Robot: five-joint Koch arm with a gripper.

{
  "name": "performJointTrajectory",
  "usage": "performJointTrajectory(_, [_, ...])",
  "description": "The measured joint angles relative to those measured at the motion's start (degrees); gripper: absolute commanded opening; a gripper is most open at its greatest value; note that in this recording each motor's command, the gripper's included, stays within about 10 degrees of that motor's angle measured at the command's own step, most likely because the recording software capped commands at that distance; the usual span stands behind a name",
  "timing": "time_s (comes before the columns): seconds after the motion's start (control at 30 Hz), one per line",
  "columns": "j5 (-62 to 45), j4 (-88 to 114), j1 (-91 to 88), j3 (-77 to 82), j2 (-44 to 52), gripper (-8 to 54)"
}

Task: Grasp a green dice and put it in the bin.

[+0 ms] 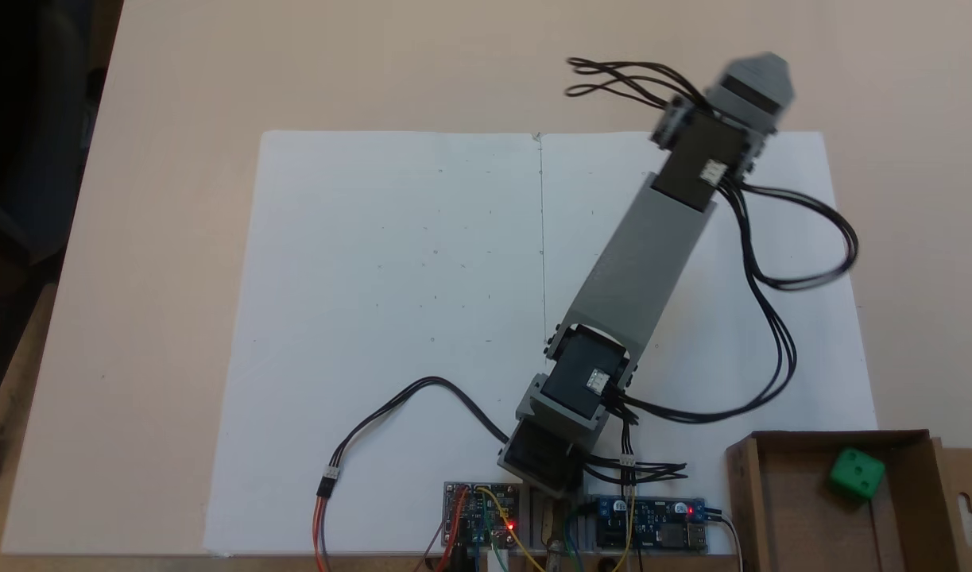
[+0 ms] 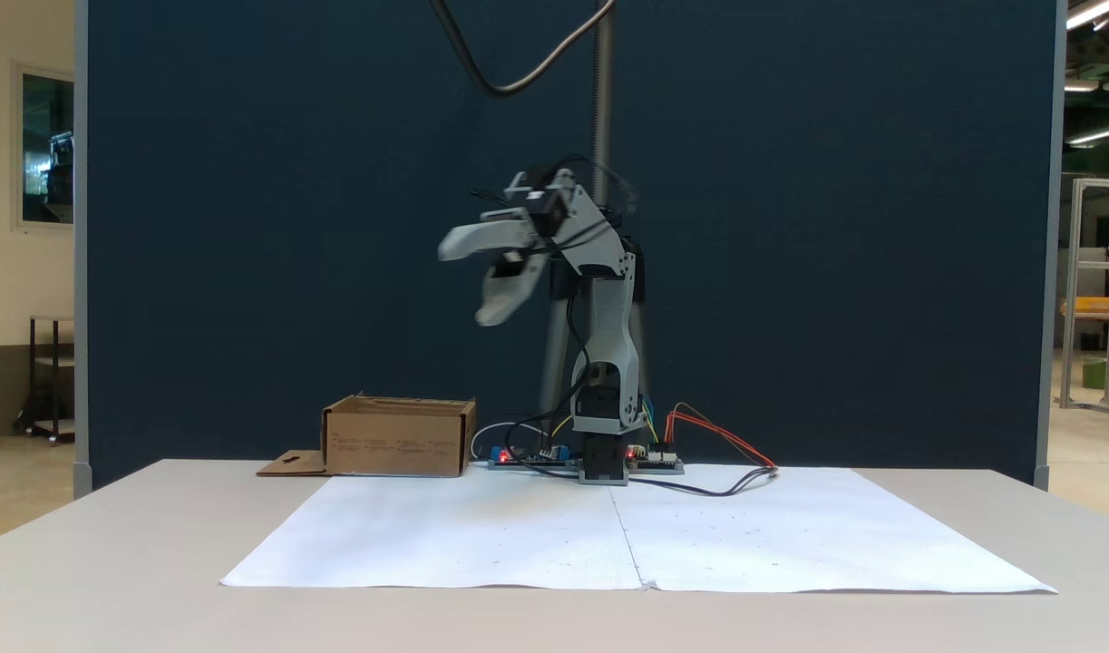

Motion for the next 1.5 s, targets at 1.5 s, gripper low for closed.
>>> performJointTrajectory(1.5, [-0.09,-65.57,-25.14,66.80,20.21,44.2])
